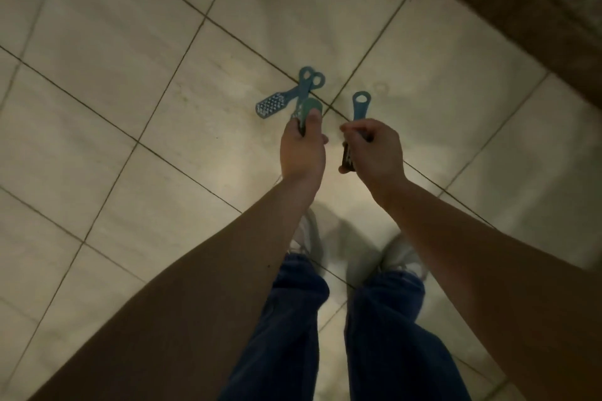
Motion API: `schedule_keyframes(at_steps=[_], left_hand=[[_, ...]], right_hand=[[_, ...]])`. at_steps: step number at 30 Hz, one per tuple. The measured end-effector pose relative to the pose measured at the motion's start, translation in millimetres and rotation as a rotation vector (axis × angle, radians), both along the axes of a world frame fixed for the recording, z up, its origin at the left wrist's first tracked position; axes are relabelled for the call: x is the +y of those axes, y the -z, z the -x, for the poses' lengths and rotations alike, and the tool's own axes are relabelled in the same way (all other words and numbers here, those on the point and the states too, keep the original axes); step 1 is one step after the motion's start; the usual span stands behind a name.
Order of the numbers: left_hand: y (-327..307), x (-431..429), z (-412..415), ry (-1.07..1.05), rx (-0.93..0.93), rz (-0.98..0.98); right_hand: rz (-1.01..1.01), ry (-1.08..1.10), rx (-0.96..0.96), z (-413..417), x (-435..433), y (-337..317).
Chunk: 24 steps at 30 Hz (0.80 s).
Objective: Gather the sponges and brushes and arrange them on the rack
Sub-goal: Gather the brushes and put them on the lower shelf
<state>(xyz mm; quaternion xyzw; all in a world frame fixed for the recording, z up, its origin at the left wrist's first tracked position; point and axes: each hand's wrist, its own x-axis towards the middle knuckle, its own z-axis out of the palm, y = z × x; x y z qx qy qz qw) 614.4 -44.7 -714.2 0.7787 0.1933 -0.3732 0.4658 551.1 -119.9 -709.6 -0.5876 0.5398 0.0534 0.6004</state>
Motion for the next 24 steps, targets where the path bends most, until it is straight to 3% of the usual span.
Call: schedule_keyframes(at_steps=[11, 18, 24], left_hand=[[-208.4, -30.0, 26.2, 0.123, -0.009, 0.088], [-357.4, -52.1, 37.0, 0.187, -0.040, 0.130], [-474.9, -68.1, 63.1, 0.363, -0.120, 0.151]], right_hand=[[-0.219, 0.207, 0.003, 33.5, -40.5, -210.7], [-0.127, 0.055, -0.069, 77.7, -41.5, -357.4], [-0.052, 0.111, -0.087, 115.8, -36.2, -465.6]])
